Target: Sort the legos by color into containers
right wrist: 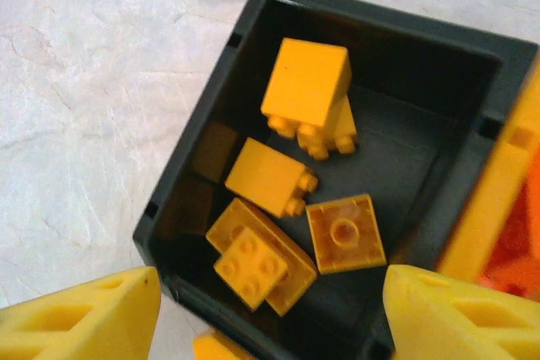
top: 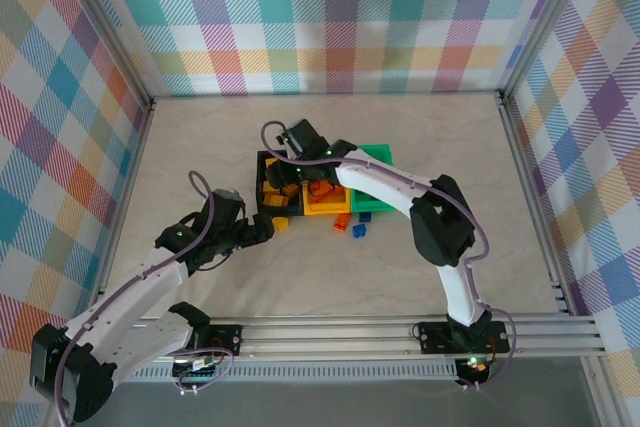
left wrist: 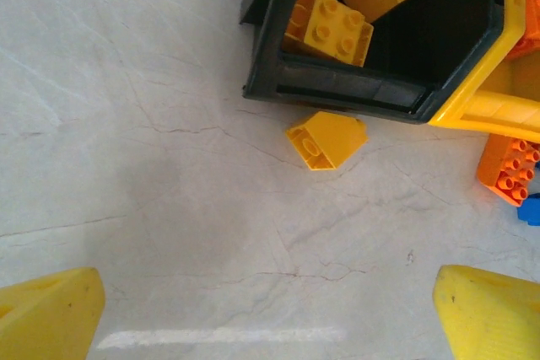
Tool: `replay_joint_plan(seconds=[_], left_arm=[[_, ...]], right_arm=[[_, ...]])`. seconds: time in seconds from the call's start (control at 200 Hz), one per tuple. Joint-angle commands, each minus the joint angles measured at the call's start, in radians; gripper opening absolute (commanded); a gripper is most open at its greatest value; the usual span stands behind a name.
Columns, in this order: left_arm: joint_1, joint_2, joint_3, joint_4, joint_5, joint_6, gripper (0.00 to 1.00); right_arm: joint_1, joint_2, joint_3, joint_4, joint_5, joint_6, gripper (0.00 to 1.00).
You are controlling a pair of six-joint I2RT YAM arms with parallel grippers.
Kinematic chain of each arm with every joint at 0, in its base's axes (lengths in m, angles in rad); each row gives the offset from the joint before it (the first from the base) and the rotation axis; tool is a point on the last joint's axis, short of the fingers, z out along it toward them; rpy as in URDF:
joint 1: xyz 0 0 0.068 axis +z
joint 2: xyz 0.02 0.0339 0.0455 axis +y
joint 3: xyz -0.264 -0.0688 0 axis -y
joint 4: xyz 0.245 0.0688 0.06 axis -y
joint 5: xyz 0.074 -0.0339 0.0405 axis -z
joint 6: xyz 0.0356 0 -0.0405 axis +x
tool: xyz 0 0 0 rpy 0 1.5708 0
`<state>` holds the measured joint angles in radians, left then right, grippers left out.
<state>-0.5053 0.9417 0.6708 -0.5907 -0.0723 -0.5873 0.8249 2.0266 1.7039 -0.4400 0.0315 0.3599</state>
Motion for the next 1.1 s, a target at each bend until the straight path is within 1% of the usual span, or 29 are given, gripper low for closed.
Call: replay_joint_plan(seconds=[0.0,0.06,0.185,0.295,0.37,0.39,0.495,0.7,0.74,0.835,1.095], left_arm=[[-0.003,0.068,-0.022,0.110,0.058,-0.018,0.97],[-0.041,0.138,-0.011,0.163,0.044,-0.028,0.95],[-0.130,0.330,0.059,0.232,-0.051,-0.020,0.92],[-0.154,0.473,0.108,0.281,-0.109,-0.013,0.90],[-0.168,0.535,0.123,0.304,-0.166,-0.005,0.90],[-0.172,0.549,0.124,0.341,-0.178,-0.003,0.90],[-0.192,0.597,0.116,0.402,-0.245,0.006,0.88],[-0.210,0.639,0.049,0.539,-0.355,0.012,0.76],[-0.213,0.642,0.030,0.568,-0.372,0.013,0.75],[-0.212,0.649,-0.001,0.630,-0.378,0.022,0.70],[-0.219,0.652,-0.051,0.693,-0.360,0.038,0.48]], right_arm=[[0.001,-0.182,-0.144,0.081,0.038,0.035,0.71],[-0.001,-0.265,-0.254,0.124,0.051,0.056,0.71],[-0.010,-0.416,-0.457,0.178,0.059,0.093,0.72],[-0.022,-0.539,-0.587,0.196,0.065,0.111,0.72],[-0.032,-0.607,-0.648,0.199,0.068,0.118,0.72],[-0.036,-0.624,-0.663,0.200,0.068,0.121,0.72],[-0.053,-0.693,-0.717,0.208,0.064,0.125,0.73],[-0.072,-0.772,-0.755,0.215,0.051,0.122,0.73],[-0.072,-0.781,-0.757,0.217,0.048,0.120,0.73],[-0.073,-0.794,-0.758,0.216,0.044,0.119,0.73],[-0.077,-0.822,-0.774,0.217,0.051,0.117,0.73]])
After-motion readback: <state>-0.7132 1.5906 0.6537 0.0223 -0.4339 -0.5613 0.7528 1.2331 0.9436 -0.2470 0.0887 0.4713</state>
